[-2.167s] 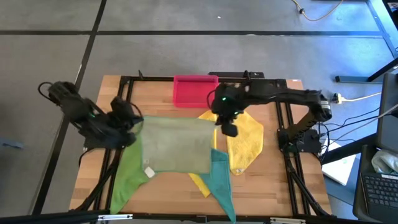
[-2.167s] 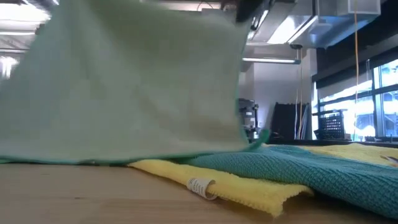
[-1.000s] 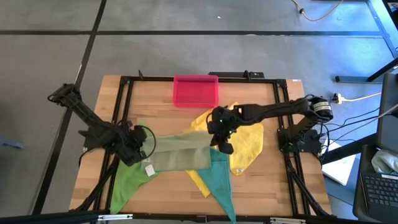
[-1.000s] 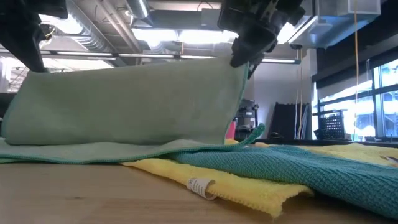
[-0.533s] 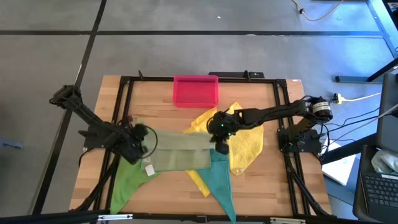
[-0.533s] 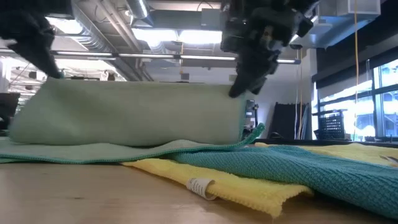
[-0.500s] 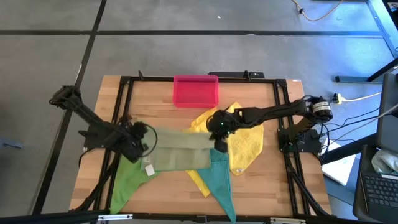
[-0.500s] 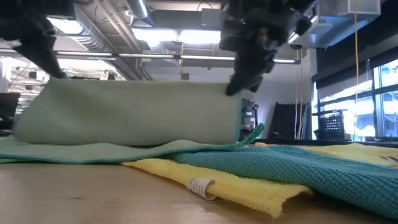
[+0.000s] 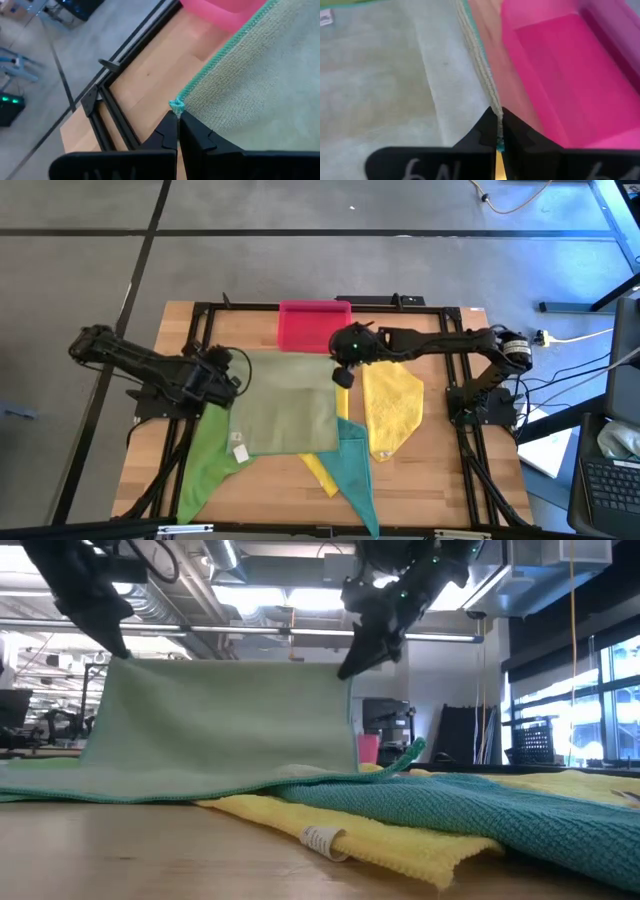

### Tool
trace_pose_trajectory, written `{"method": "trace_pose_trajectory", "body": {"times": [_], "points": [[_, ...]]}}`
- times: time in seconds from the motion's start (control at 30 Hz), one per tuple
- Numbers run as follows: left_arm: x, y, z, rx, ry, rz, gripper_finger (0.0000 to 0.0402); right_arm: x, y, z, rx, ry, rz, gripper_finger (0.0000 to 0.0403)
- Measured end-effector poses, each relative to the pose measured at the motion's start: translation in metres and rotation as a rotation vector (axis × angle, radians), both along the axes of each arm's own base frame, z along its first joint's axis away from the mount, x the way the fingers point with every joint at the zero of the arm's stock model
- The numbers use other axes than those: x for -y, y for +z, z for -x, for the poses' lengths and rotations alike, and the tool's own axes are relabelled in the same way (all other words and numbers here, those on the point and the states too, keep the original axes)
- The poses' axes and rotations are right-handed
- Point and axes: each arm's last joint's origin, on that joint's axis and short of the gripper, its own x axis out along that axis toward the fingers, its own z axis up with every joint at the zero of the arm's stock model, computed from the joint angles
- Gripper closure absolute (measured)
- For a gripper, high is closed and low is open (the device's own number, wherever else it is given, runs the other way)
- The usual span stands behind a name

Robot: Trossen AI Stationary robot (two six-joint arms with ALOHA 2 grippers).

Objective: Fold microfiber towels
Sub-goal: Fold the light green microfiber cloth

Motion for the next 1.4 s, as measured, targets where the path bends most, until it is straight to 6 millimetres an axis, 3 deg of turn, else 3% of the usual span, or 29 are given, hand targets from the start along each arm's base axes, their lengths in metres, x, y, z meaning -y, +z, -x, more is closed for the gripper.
{"method": "trace_pose_trajectory", "body": {"times": [0.17,0.33,0.53,0.73,1.07,1.4], "points": [[-0.005,0.000,-0.002,0.004,0.029,0.017,0.0401,0.007,-0.002,0.003,-0.028,-0.023,0.002,0.0374],[-0.010,-0.012,-0.007,0.030,0.049,0.042,0.0402,0.013,-0.003,0.006,-0.034,-0.123,-0.021,0.0387],[-0.004,-0.032,-0.014,0.061,0.008,0.213,0.0402,0.007,-0.003,0.004,-0.007,0.012,-0.123,0.0395],[0.004,-0.034,-0.013,0.044,-0.041,0.264,0.0402,-0.012,-0.012,0.000,-0.053,0.054,-0.213,0.0378],[0.025,-0.036,-0.008,0.037,-0.091,0.444,0.0402,-0.059,-0.041,-0.013,-0.150,0.253,-0.358,0.0394],[0.057,-0.037,-0.001,0.119,-0.121,0.593,0.0402,-0.090,-0.042,-0.013,-0.167,0.409,-0.422,0.0388]]}}
